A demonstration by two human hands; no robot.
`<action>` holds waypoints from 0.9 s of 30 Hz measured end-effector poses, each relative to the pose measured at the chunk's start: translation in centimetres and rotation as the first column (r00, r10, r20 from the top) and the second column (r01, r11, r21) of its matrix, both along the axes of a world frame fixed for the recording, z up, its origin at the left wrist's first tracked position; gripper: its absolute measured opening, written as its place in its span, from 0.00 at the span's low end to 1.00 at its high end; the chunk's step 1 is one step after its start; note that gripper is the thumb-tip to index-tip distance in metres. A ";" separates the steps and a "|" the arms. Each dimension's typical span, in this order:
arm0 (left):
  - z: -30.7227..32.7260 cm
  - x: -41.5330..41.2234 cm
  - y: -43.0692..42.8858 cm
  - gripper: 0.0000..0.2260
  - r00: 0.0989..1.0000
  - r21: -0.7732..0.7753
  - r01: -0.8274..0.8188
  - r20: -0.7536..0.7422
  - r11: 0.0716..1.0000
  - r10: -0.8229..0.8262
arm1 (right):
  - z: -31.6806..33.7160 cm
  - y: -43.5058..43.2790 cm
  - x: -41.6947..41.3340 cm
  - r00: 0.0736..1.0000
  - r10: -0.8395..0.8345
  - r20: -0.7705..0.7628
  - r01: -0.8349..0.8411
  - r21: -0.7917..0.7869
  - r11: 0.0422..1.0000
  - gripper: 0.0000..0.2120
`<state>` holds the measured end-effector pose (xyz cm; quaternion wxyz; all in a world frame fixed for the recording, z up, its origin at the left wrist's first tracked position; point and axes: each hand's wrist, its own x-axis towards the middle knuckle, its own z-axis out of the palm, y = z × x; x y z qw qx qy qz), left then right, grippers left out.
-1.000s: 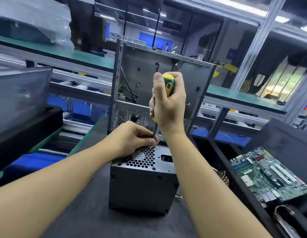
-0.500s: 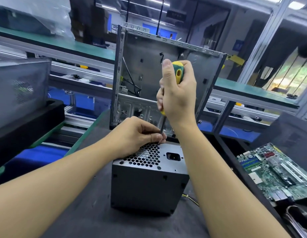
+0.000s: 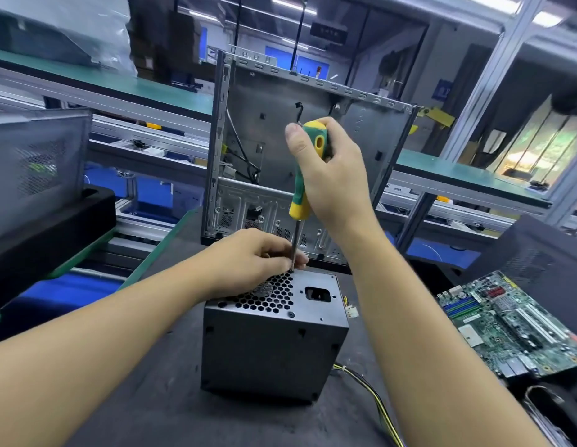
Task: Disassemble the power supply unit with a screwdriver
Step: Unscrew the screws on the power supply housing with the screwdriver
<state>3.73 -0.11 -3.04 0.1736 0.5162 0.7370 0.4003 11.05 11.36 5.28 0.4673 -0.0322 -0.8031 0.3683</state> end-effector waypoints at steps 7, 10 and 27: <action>0.2 0.2 0.9 0.17 0.937 -0.218 -0.241 -0.304 0.946 0.169 | 4.3 -0.9 1.9 0.900 -0.285 0.329 0.135 0.412 0.901 0.18; 0.6 -0.3 2.2 0.14 0.915 -0.286 -0.300 -0.355 0.910 0.191 | 5.9 -1.8 2.2 0.816 -0.396 0.421 0.140 0.521 0.842 0.14; 0.1 0.5 3.9 0.03 0.756 -0.230 -0.570 -0.524 0.789 0.393 | 7.4 -1.4 2.1 0.675 -0.436 0.595 0.048 0.554 0.831 0.12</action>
